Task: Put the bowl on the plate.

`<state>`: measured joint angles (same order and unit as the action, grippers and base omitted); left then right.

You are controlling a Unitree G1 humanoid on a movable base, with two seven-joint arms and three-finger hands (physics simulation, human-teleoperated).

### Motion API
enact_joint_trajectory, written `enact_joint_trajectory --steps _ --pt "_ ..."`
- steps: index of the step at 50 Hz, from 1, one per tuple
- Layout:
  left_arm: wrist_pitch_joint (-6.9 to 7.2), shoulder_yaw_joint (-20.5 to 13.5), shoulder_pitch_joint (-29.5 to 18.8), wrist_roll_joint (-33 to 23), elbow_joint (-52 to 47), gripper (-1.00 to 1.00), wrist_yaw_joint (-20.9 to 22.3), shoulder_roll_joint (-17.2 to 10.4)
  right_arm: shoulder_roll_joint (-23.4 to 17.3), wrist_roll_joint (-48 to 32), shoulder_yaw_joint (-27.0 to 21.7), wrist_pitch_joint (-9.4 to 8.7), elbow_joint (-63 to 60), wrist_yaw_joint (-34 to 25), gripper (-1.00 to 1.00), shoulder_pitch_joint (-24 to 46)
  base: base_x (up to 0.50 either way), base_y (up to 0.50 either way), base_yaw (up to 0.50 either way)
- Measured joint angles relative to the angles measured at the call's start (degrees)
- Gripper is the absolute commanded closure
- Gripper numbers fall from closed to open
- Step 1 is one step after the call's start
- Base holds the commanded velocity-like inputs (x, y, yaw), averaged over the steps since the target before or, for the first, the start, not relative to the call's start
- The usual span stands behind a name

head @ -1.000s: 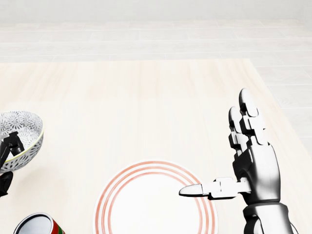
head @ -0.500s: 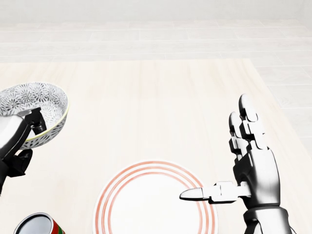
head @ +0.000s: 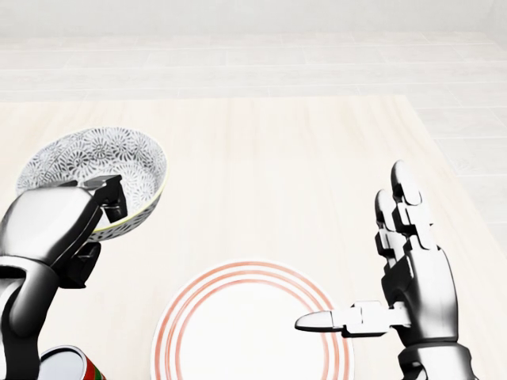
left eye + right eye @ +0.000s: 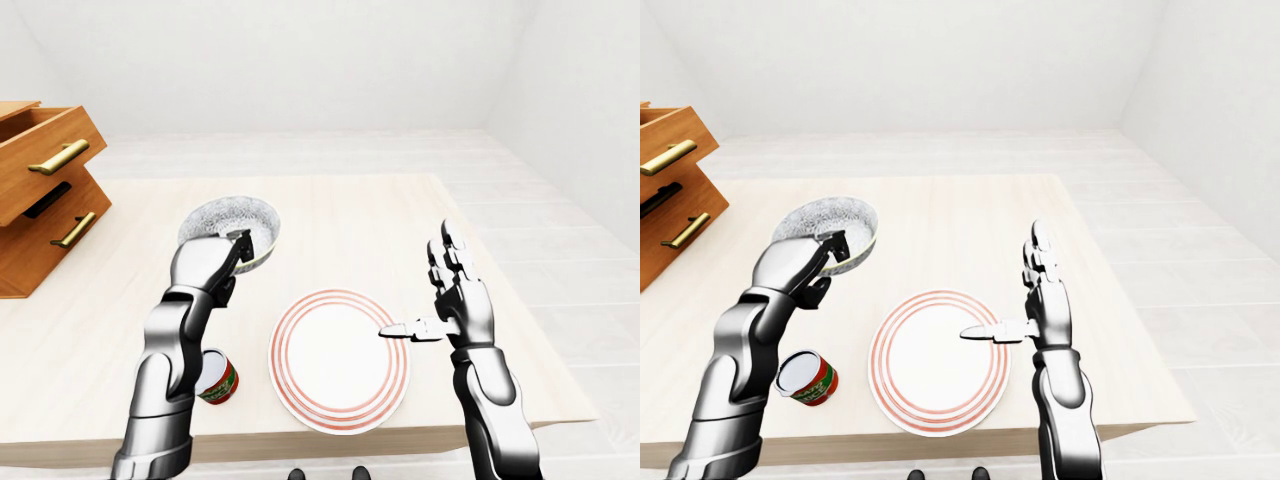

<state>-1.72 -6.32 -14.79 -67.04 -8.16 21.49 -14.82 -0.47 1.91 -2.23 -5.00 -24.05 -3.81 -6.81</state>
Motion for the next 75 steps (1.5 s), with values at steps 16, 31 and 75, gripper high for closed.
enact_joint_trajectory --steps 16,31,75 --pt "-0.65 4.33 2.38 -2.34 -4.78 1.0 0.94 5.25 -0.04 0.22 -0.43 0.0 -0.12 0.09 -1.0 -0.13 0.0 0.0 0.0" --pt "-1.53 8.45 4.19 -4.12 -7.42 1.0 1.32 9.0 -0.18 0.19 -0.96 0.0 0.31 -0.06 -1.0 0.0 0.0 0.0 0.0" --pt "-1.94 18.77 12.51 -7.29 -17.44 1.0 4.11 15.22 0.56 -0.24 -2.89 0.0 -0.68 -1.42 -1.0 -6.9 0.0 0.0 0.0"
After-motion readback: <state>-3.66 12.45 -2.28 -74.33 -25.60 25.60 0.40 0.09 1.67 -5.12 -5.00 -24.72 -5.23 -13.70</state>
